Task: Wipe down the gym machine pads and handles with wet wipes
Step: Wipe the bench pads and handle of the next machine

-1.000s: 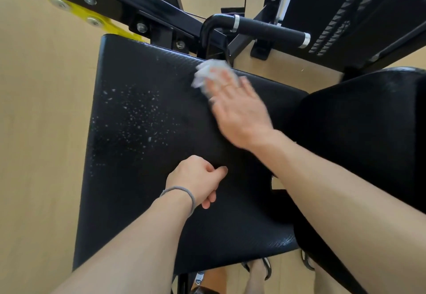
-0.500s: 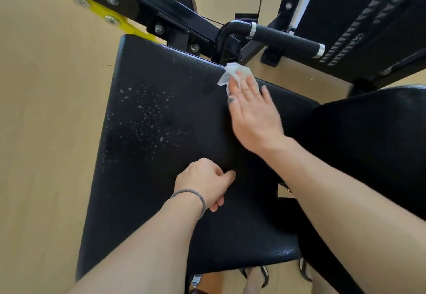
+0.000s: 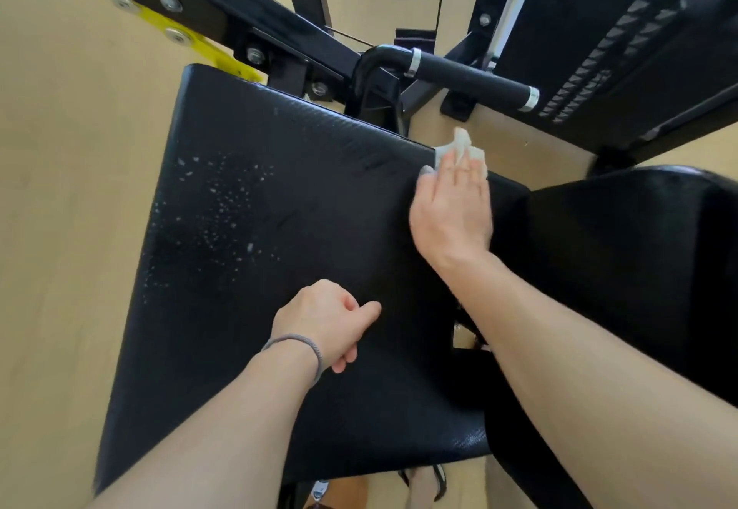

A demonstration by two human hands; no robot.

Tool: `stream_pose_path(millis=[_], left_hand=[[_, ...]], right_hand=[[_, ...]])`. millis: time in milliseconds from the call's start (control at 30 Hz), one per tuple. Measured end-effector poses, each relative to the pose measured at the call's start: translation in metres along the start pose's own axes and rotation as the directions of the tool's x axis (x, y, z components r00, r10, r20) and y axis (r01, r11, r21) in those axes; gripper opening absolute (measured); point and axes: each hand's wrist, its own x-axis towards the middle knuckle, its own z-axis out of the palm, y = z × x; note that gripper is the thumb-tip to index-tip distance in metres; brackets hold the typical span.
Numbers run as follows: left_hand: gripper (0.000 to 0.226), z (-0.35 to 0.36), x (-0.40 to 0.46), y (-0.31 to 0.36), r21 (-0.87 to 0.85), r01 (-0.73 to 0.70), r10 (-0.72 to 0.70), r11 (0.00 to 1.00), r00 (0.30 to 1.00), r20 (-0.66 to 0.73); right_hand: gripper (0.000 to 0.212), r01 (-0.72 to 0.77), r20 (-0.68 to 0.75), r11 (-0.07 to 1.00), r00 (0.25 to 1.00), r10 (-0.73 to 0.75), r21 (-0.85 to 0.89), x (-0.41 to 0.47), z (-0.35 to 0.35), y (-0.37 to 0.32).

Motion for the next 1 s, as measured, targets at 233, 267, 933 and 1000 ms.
stream_pose_path(millis=[233,267,933,1000], left_hand=[[0.055,-0.002,0.0,0.006,-0.015,0.065,-0.064,0.998,0.998,0.023],[0.055,-0.003,0.0,0.007,-0.01,0.067,-0.067,0.998,0.997,0.027],[0.045,-0.023,-0.009,0.015,-0.028,0.109,-0.103,0.994,0.984,0.145],[0.045,-0.026,-0.011,0.019,0.069,0.091,-0.101,0.993,0.983,0.156]], right_hand=[[0.046,0.444,0.049,0.874,0.886,-0.461,0.195,0.036,-0.024,-0.059],[0.04,0.422,0.103,0.888,0.89,-0.444,0.184,0.043,-0.032,-0.056],[0.033,0.399,0.172,0.872,0.873,-0.456,0.284,0.047,-0.019,-0.207],[0.035,0.421,0.203,0.85,0.845,-0.495,0.317,0.05,-0.015,-0.228]])
